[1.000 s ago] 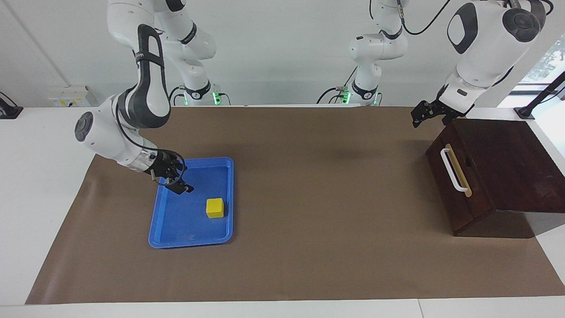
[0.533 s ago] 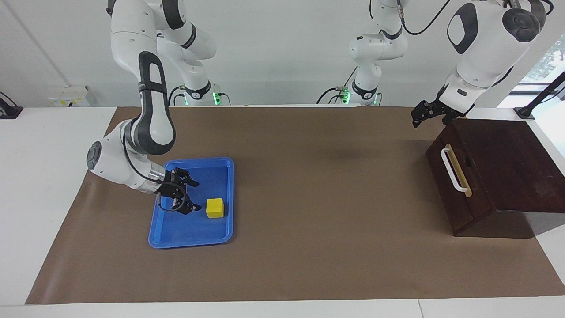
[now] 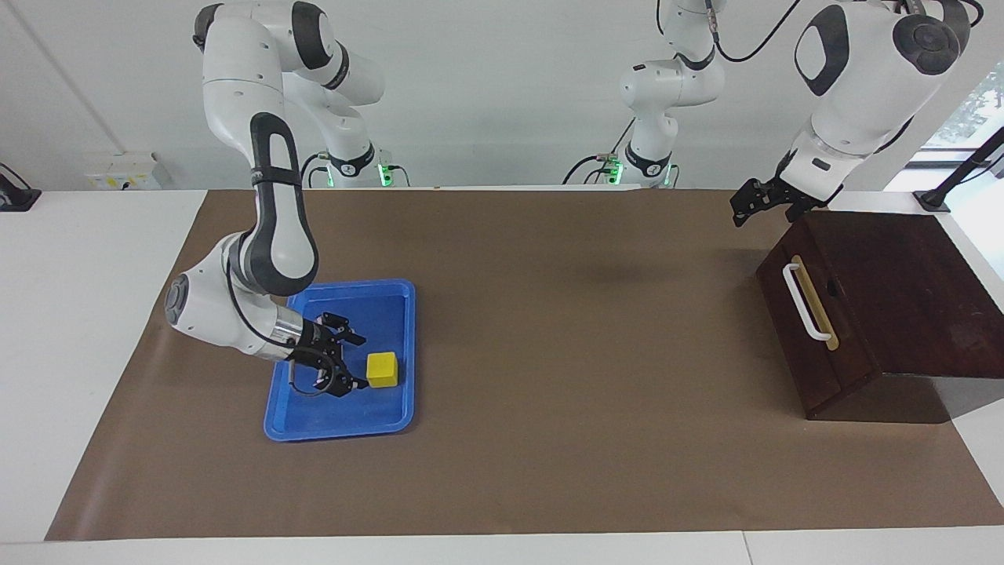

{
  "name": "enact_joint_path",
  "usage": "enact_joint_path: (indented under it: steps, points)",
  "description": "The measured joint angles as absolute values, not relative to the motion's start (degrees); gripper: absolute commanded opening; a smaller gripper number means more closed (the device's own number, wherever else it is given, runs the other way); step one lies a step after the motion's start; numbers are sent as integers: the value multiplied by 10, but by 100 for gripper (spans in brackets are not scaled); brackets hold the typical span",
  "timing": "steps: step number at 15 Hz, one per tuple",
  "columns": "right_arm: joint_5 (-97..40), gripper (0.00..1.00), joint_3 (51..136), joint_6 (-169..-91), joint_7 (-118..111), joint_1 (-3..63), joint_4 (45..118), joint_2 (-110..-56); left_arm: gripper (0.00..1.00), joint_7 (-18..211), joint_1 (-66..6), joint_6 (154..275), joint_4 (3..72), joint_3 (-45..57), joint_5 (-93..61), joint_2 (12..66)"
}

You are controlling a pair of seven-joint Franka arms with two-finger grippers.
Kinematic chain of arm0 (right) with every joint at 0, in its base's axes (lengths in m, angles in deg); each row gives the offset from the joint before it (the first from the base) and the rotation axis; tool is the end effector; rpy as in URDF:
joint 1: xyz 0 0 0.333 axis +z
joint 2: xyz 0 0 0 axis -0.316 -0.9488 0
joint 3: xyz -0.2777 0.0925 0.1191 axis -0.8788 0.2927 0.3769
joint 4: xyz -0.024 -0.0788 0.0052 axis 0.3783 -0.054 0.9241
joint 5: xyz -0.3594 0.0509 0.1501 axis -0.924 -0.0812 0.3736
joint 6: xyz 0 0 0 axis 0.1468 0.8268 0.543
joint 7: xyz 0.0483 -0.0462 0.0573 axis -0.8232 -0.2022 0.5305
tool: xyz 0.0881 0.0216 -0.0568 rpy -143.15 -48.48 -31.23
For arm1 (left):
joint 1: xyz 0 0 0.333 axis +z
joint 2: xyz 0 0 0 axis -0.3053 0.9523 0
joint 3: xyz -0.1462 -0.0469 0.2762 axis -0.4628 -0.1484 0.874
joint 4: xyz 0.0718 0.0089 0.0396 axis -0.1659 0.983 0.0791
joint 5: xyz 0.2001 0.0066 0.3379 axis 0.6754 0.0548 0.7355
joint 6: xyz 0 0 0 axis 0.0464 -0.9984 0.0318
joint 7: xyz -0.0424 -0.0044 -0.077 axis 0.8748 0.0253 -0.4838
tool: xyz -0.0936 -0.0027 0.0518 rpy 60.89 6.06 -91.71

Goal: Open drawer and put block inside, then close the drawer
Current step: 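Reach the right gripper over the yellow cube in the blue tray, then lower the right gripper and close it on the yellow cube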

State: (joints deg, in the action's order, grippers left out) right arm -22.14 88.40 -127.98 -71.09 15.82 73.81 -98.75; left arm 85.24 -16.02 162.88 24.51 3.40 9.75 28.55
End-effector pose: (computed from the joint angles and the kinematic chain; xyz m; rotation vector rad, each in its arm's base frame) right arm 0.6641 0.0295 0.2887 -2.0541 1.7032 0.6155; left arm 0.5390 -0.0392 0.5782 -3.1145 -0.0012 0.2340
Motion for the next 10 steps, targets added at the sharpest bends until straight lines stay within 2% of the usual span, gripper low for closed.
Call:
enact_joint_path:
  steps: [10]
  points:
    - [-198,100,885,-1276,-720,160,730,-996,100,852,-160,1629,245,34,97,286]
